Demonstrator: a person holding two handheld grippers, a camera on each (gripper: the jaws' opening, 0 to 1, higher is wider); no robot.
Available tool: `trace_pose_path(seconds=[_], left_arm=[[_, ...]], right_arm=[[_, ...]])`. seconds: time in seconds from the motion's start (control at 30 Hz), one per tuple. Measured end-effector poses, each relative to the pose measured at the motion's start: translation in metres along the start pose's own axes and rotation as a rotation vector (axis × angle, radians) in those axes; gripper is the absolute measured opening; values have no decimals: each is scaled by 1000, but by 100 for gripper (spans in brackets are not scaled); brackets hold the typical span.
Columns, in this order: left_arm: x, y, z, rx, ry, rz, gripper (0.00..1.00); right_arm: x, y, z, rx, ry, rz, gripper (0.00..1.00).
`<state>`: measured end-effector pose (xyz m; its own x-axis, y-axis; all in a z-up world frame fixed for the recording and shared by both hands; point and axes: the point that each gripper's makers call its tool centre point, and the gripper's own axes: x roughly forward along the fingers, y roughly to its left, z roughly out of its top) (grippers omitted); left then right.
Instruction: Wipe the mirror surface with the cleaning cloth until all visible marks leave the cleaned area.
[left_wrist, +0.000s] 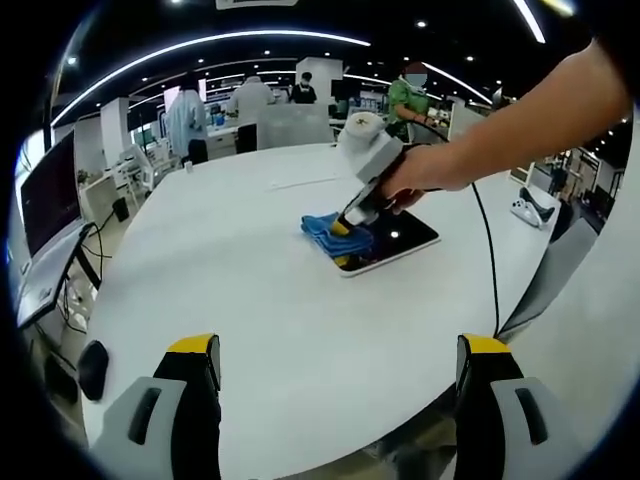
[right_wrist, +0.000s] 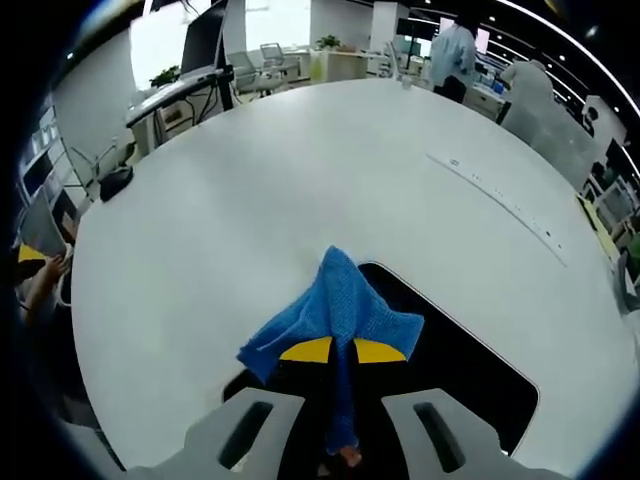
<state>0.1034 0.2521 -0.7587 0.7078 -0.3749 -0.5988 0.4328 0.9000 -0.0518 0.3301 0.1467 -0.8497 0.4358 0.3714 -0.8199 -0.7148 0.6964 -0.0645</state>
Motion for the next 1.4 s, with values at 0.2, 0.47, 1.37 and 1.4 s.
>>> trace_pose_path(seconds=[0.2,0.47,1.37,1.4], left_arm=[[-1,-2,-2,2,4,3,99],[-5,-1,-2,5,9,13,99],[1,-7,4,25,10,1,99],[1,-7,4,25,10,1,99]], right_arm=[[2,-2,0,5,-4,10,2],[0,-2,-2,9,-15,11,2],[-11,-7,-12,20,-12,21,2],[-10,-8,-12,20,-12,22,2]])
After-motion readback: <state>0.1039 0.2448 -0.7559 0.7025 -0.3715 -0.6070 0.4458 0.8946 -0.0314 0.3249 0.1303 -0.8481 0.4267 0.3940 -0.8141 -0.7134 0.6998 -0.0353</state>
